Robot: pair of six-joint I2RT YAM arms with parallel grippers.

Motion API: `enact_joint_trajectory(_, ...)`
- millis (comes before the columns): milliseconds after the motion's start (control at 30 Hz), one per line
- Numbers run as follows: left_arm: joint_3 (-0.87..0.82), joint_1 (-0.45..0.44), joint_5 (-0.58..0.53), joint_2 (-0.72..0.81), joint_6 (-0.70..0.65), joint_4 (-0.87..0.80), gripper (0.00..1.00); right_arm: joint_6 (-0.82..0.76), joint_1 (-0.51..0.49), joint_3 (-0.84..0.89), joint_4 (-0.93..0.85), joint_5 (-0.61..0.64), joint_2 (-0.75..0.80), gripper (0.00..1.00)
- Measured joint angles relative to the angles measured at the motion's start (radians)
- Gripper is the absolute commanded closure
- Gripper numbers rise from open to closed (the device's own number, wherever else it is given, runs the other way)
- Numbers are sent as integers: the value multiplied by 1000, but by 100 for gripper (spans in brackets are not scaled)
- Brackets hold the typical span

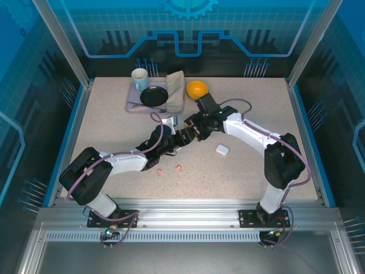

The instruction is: Insert the wireless bluetooth earbuds into the charging case

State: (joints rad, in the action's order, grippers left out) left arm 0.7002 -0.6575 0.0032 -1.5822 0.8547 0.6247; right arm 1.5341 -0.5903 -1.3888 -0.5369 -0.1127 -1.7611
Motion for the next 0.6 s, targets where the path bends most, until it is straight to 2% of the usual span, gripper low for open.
enact_joint_trajectory(267,20,0,-18,-21,-13,-26,63,0,0,0,0,0,1,58)
enact_joint_trajectory(600,39,1,-34,-29,-14,-45,81,3,2,2,17,16,2,57)
